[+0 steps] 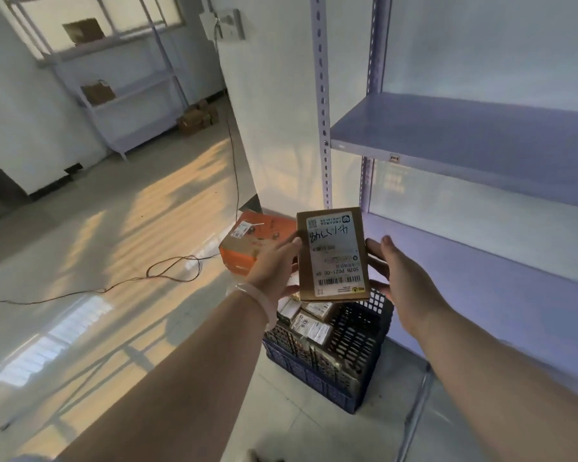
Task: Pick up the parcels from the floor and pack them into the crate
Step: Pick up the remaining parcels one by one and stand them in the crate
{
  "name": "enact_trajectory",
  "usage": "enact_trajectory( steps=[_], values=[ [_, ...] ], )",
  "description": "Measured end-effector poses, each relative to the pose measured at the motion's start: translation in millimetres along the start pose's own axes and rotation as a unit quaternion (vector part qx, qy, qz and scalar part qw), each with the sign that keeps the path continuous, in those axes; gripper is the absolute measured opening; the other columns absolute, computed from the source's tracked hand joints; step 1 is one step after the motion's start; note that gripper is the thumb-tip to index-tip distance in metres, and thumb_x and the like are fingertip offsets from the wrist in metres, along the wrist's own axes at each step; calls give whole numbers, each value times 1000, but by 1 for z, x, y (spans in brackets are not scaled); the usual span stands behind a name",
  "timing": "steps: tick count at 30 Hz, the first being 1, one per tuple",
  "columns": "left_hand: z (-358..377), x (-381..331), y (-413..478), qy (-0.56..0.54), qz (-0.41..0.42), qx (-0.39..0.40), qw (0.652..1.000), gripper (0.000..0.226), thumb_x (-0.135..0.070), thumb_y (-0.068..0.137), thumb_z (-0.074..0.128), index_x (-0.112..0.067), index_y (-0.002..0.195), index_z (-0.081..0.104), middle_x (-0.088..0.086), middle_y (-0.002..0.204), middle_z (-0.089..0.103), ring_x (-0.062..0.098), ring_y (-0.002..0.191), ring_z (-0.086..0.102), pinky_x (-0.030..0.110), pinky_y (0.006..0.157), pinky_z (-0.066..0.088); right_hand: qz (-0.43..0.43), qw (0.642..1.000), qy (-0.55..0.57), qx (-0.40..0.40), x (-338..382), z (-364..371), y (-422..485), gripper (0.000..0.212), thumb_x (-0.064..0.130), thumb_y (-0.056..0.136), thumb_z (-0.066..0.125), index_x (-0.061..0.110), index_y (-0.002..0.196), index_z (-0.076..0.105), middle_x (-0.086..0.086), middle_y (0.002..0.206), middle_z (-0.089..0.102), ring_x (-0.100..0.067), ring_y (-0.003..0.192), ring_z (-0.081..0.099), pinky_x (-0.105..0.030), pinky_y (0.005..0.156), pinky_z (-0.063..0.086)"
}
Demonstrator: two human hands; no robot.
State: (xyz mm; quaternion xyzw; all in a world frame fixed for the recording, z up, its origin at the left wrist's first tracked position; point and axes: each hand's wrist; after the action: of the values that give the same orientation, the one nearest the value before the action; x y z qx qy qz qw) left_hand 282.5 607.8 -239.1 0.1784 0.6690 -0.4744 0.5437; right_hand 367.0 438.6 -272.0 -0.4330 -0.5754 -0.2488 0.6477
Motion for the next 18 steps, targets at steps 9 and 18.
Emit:
enact_trajectory(
  steps=[9,18],
  values=[
    [12,52,187,121,-137,185,966,38,-30,100,42,-31,137,48,4,128,62,28,121,55,58,106,40,111,977,24,-179,-93,17,98,40,63,91,26,64,79,64,29,83,70,5,84,64,-36,87,46],
    [12,184,318,188,-254,258,913,22,-28,97,45,-40,111,59,1,106,70,5,73,72,15,54,55,306,910,62,-274,-236,54,184,44,71,87,25,57,88,67,14,89,76,-9,83,72,-38,81,49]
  ],
)
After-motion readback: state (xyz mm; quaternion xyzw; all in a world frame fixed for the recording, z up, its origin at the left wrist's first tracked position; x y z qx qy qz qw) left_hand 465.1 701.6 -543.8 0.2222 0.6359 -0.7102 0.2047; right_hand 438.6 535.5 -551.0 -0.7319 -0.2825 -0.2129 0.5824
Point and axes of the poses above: each hand's wrist, its own y-axis towards the middle knuckle, its own z-axis out of the palm, x = y × z
